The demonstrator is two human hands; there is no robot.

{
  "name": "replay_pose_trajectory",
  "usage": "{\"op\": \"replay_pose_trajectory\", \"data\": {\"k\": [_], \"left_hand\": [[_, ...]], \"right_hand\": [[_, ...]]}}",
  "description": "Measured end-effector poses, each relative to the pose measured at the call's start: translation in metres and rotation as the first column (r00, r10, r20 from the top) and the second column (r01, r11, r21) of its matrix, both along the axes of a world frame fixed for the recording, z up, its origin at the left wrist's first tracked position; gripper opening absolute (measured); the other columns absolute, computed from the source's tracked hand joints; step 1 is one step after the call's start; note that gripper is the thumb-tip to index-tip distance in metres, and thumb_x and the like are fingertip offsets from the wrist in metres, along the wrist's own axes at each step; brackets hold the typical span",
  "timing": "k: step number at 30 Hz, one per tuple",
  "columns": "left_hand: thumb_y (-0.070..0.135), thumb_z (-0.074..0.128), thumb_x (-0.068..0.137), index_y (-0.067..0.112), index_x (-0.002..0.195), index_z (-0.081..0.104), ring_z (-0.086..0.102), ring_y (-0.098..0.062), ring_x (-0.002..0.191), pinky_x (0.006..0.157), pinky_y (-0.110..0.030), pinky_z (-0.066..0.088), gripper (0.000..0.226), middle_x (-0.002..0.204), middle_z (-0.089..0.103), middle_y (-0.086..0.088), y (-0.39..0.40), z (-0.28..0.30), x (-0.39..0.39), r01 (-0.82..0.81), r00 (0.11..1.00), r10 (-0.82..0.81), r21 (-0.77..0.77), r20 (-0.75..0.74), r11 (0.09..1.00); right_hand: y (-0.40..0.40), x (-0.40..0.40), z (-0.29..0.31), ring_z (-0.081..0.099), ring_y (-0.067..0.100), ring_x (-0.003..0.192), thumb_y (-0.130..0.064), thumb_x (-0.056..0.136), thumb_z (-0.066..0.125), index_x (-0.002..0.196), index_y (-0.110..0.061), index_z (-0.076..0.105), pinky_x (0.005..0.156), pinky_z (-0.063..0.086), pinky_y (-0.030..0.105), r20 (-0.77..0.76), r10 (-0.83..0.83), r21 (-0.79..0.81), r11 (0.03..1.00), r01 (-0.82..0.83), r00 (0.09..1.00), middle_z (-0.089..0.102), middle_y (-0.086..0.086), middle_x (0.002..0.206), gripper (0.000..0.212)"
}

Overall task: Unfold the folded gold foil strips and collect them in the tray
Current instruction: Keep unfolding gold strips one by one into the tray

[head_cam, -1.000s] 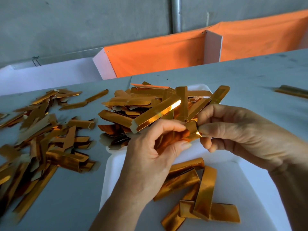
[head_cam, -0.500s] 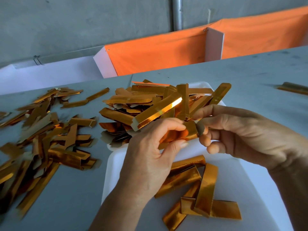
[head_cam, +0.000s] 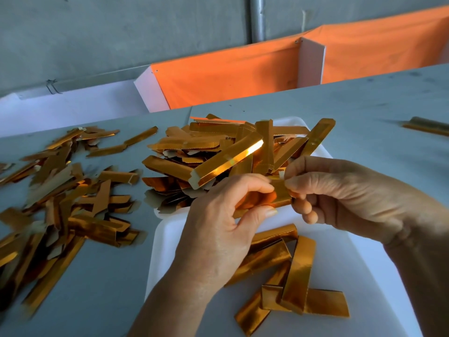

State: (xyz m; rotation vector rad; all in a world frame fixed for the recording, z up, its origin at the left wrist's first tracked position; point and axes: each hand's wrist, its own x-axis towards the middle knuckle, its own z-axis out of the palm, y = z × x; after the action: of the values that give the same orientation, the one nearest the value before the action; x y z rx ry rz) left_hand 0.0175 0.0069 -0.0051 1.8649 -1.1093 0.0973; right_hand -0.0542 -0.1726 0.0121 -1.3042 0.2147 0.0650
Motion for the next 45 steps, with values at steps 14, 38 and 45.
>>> {"op": "replay_pose_trajectory", "data": {"k": [14,38,45], "left_hand": [[0.018,0.070,0.080,0.014,0.101,0.067,0.062,-0.006,0.102,0.081,-0.018,0.054,0.022,0.107,0.067,0.008,0.001,0.001,0.001,0.011,0.996,-0.011,-0.002,0.090,1.000],[0.019,0.068,0.083,0.014,0.108,0.067,0.060,-0.005,0.108,0.086,-0.014,0.049,0.025,0.110,0.066,0.007,0.004,0.005,0.003,0.148,0.988,-0.151,-0.090,-0.027,0.985],[0.019,0.070,0.082,0.027,0.105,0.065,0.063,-0.007,0.106,0.083,-0.016,0.051,0.025,0.107,0.069,0.011,0.001,0.005,0.003,0.171,0.961,-0.200,-0.156,-0.189,0.973]], "right_hand": [[0.000,-0.001,0.001,0.056,0.016,0.052,-0.011,0.067,0.064,0.085,-0.006,0.060,0.045,0.050,0.021,-0.003,-0.007,-0.065,0.998,0.006,1.000,0.058,0.010,0.062,0.020],[-0.006,0.001,-0.009,0.053,0.010,0.047,-0.025,0.066,0.079,0.090,-0.013,0.072,0.046,0.045,0.018,0.185,0.136,0.112,0.981,-0.159,0.973,0.054,0.000,0.061,0.028],[-0.002,0.005,-0.012,0.056,0.009,0.050,-0.032,0.060,0.087,0.087,-0.015,0.071,0.048,0.047,0.018,0.237,0.128,0.163,0.972,-0.169,0.963,0.056,-0.001,0.060,0.035]]}}
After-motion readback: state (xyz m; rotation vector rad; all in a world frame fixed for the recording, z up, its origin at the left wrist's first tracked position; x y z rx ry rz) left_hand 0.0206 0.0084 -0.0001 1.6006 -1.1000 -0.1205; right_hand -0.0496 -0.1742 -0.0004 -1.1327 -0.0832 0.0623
